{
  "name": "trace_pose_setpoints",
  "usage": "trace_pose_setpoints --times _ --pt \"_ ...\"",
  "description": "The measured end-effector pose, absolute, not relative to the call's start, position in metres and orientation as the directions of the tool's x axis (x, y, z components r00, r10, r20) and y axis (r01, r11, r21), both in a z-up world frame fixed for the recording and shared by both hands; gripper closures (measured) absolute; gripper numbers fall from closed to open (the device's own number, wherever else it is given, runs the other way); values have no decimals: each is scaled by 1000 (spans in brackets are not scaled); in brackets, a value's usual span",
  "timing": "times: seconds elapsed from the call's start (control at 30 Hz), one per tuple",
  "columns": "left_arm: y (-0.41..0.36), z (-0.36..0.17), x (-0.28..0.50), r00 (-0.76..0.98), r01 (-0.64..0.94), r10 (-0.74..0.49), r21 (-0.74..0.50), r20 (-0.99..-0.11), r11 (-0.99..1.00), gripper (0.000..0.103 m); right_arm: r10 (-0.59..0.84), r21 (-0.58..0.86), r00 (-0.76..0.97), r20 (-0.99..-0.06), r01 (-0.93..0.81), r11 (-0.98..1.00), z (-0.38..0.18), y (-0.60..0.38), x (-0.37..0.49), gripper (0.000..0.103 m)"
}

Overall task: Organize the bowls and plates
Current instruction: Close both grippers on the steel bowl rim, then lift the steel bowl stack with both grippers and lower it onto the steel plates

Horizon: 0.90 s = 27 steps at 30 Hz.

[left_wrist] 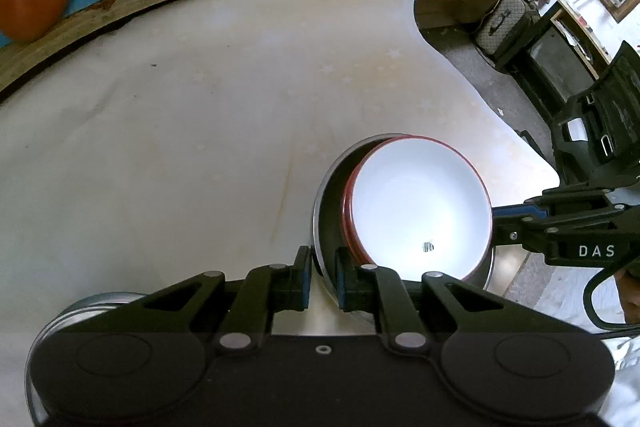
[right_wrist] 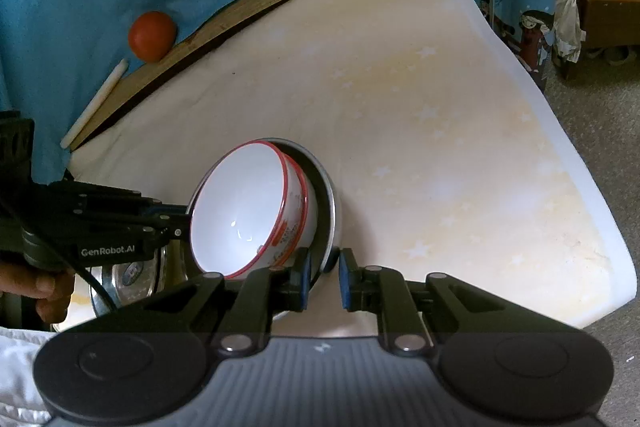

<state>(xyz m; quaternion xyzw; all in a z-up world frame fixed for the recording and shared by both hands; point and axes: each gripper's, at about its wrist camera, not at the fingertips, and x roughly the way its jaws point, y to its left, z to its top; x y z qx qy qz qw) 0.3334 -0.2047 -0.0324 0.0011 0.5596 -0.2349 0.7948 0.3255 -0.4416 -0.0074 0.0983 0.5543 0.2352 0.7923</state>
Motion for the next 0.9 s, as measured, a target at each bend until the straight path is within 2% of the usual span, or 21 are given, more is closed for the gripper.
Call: trace_pose_setpoints --times 0.9 --pt "-201 -31 326 290 345 -366 -260 -884 902 92 495 431 281 -822 -261 864 -9 -444 323 87"
